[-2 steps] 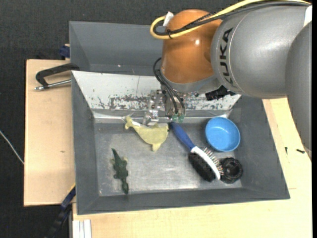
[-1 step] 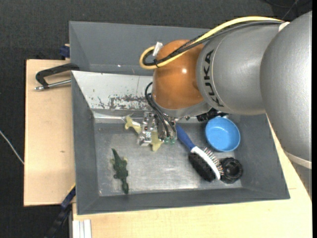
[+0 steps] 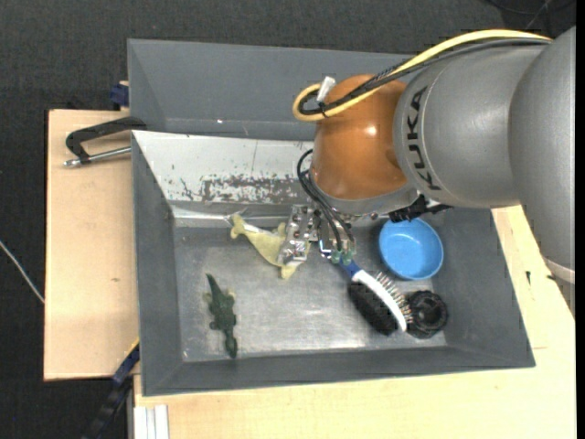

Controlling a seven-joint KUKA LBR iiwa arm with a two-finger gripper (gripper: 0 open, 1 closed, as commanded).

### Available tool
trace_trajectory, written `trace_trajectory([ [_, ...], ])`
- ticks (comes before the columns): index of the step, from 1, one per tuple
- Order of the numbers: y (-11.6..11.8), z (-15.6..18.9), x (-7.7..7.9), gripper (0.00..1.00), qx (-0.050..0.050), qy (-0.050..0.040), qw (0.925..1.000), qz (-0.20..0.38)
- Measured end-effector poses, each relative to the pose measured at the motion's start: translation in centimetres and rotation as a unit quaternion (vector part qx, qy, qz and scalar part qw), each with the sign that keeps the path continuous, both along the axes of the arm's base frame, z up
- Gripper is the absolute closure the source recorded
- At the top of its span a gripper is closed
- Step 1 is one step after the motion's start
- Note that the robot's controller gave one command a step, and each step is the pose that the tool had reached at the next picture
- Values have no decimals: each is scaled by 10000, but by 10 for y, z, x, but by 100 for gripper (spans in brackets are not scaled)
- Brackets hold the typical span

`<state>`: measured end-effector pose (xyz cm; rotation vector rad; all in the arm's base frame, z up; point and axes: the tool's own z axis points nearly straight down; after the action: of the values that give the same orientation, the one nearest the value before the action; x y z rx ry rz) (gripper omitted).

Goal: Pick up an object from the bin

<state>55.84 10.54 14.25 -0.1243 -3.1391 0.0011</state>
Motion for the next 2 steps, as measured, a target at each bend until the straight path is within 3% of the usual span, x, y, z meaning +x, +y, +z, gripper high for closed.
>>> trace_trajectory([
  [1,-10,96,-3,100,15,-74,9999,81],
  [2,-17,-27,-5,100,4,33,9974,716],
])
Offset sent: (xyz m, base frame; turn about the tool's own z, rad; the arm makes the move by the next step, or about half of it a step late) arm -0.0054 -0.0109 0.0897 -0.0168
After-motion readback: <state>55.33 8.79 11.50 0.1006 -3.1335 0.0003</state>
